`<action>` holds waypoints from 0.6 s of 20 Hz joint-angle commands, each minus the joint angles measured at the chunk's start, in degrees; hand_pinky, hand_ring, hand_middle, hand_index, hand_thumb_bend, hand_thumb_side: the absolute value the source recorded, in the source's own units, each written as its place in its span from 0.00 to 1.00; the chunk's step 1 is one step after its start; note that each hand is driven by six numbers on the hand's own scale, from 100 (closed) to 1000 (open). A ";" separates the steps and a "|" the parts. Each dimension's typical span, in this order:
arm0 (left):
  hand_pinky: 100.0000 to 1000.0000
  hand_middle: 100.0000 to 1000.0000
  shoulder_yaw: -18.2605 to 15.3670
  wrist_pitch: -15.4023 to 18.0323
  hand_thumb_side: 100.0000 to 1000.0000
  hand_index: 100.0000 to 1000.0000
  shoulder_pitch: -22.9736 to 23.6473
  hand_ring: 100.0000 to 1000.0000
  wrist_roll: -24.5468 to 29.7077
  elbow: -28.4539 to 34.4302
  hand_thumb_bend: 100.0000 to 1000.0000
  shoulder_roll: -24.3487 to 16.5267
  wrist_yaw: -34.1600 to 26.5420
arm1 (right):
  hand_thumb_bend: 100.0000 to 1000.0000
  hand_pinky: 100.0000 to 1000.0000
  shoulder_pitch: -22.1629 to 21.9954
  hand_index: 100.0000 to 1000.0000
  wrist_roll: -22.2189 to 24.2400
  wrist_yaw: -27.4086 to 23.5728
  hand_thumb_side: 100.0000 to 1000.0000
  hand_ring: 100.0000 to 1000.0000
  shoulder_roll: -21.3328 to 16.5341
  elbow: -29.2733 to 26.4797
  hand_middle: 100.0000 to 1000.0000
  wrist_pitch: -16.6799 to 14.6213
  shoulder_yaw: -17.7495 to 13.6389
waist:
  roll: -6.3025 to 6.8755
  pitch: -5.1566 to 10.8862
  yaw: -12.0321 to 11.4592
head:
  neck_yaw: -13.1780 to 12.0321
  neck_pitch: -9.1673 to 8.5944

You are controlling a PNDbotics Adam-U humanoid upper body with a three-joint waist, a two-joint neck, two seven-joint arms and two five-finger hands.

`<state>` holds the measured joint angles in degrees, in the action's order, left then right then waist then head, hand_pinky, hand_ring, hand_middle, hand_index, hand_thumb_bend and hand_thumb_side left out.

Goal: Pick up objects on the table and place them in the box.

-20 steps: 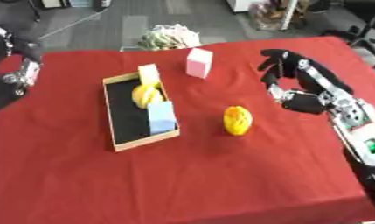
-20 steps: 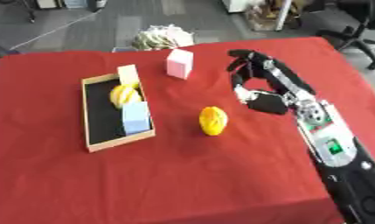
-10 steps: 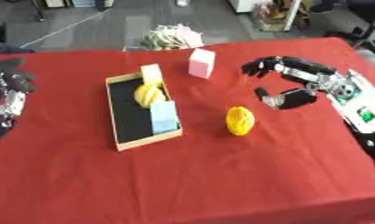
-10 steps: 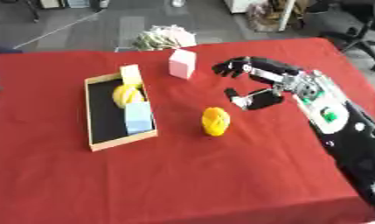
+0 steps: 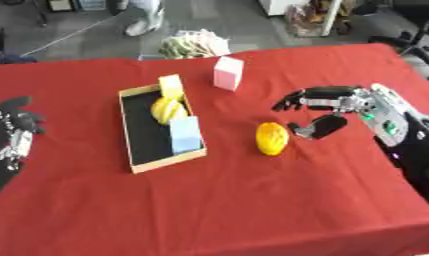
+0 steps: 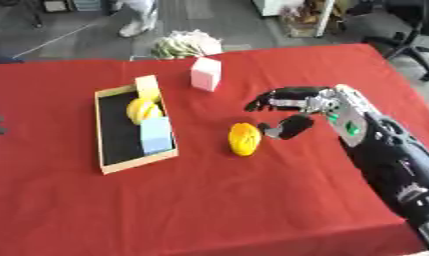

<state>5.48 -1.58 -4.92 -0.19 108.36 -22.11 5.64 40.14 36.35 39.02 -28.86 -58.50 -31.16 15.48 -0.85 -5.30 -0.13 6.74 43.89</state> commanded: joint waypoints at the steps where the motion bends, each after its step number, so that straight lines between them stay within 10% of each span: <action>1: 0.76 0.57 -0.23 0.23 0.66 0.85 -0.22 0.58 0.62 0.26 0.00 0.12 0.39 | 0.00 0.81 1.61 0.96 2.69 3.34 0.41 0.89 0.22 1.28 0.87 -4.50 -0.22 | -0.40 1.61 -0.19 | 0.34 0.23; 6: 0.76 0.57 -0.18 0.15 0.67 0.85 0.08 0.58 1.34 0.04 0.00 0.45 0.97 | 0.00 0.82 0.92 0.95 6.42 5.38 0.48 0.87 -0.04 1.04 0.84 -7.67 1.14 | -0.48 1.58 -0.07 | 0.25 0.23; 12: 0.76 0.57 -0.11 0.11 0.68 0.85 0.20 0.58 1.81 -0.21 0.00 1.17 1.27 | 0.00 0.73 -0.19 0.64 6.18 6.76 0.23 0.68 0.34 0.98 0.54 -9.17 1.39 | -0.25 1.58 0.08 | -0.08 0.23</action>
<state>5.51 -1.53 -4.46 1.45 107.69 -20.58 6.63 39.33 35.16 45.40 -27.66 -57.03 -32.35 16.98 -0.85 -5.29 -0.08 6.71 43.89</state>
